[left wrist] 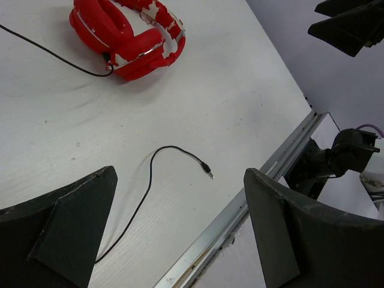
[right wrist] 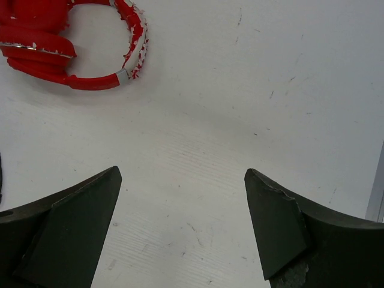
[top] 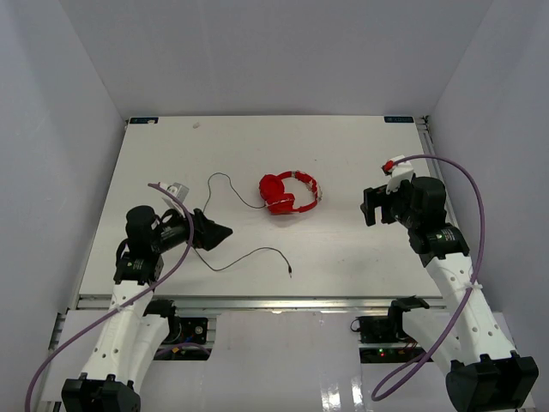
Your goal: Wrap the headphones
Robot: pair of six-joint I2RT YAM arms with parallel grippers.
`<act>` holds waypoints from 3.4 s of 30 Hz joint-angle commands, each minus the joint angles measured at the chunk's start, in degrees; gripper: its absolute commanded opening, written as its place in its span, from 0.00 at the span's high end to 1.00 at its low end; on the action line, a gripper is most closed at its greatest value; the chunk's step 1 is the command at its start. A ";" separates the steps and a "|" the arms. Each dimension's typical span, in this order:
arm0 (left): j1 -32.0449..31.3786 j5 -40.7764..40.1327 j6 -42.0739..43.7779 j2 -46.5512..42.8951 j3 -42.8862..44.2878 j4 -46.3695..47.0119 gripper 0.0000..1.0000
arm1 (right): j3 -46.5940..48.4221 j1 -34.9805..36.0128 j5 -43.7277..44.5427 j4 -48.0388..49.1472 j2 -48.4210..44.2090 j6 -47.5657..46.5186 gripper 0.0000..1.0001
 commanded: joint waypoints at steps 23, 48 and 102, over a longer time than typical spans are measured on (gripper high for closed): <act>-4.29 -4.34 0.54 -0.28 -0.15 -1.10 0.02 | 27.78 -1.54 -23.38 -1.91 42.71 -5.64 0.20; -4.64 -3.55 0.98 -2.39 0.03 -1.11 0.02 | 53.27 13.26 -1.35 -4.32 80.37 -7.67 0.39; -50.87 -35.91 38.18 13.57 -1.08 26.25 0.02 | 44.83 -0.09 -32.06 -20.45 24.98 -7.97 0.92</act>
